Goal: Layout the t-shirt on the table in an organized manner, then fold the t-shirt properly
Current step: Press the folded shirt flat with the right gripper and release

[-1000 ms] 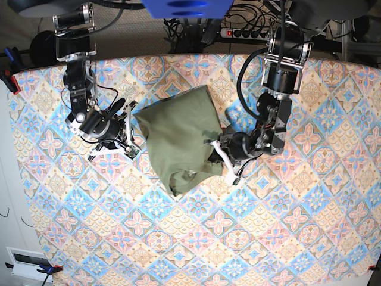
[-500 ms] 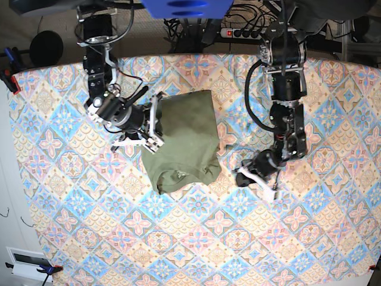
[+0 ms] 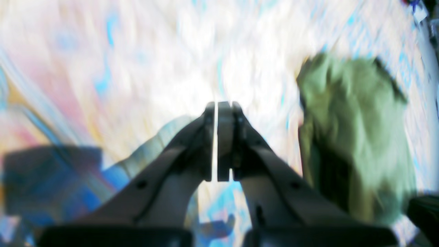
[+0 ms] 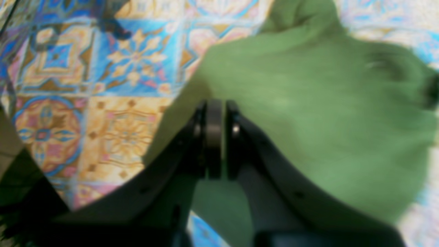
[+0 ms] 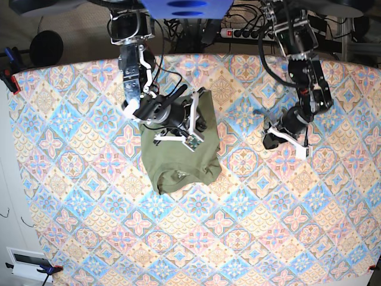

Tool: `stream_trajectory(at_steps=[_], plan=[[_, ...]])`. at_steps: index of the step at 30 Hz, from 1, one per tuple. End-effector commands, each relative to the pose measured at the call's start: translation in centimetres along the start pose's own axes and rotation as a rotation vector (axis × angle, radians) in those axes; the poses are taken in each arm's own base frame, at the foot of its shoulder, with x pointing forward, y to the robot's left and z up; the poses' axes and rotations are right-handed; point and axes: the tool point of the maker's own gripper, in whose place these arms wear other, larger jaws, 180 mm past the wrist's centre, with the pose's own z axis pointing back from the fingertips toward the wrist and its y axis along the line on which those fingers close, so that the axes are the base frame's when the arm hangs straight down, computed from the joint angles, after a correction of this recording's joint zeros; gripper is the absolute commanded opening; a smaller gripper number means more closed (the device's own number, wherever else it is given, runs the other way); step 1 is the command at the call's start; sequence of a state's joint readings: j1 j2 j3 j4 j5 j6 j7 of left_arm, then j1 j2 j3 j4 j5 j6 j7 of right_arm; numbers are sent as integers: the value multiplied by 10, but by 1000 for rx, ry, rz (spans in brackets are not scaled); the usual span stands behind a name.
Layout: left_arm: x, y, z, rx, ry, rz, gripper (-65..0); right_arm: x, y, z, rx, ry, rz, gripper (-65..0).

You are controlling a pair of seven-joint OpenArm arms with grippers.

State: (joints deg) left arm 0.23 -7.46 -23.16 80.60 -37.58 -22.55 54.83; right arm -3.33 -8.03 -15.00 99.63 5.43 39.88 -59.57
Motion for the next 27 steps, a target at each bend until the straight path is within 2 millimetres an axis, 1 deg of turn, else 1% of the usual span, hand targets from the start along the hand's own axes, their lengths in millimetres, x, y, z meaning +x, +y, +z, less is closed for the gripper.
stream_trajectory(at_steps=[1,4,5,9,11,15,17,21,24,27], plan=[[24,-8,7,-38,-78,-15,-650,16,-1,-2,11,-57,1,-631],[15,-7,13,-57,-77,25,-650,25,-11,-13,20,-67,4,-631],[15,-4,16,-53,-75,23,-650,27,-14,-16,25,-65,3,-631],[10,-1,20,-57,-72,38,-650,21,-13,-26,47,-42,-19,-631],[11,-1,20,-59,-73,40,-650,9,-11,-33,64,-10,-40,-631],[11,-1,20,-58,-73,39,-650,15,-15,-46,86,-39,-57,-631],[11,-1,20,-58,-71,39,-650,6,-12,-55,109,-25,-81,-631],[10,0,20,-57,-70,39,-650,-10,-5,-66,139,-4,-124,-632],[10,0,20,-56,-70,38,-650,-16,-8,-71,147,15,-145,-632],[11,0,20,-57,-71,38,-650,-31,-21,-70,126,28,-219,-632]])
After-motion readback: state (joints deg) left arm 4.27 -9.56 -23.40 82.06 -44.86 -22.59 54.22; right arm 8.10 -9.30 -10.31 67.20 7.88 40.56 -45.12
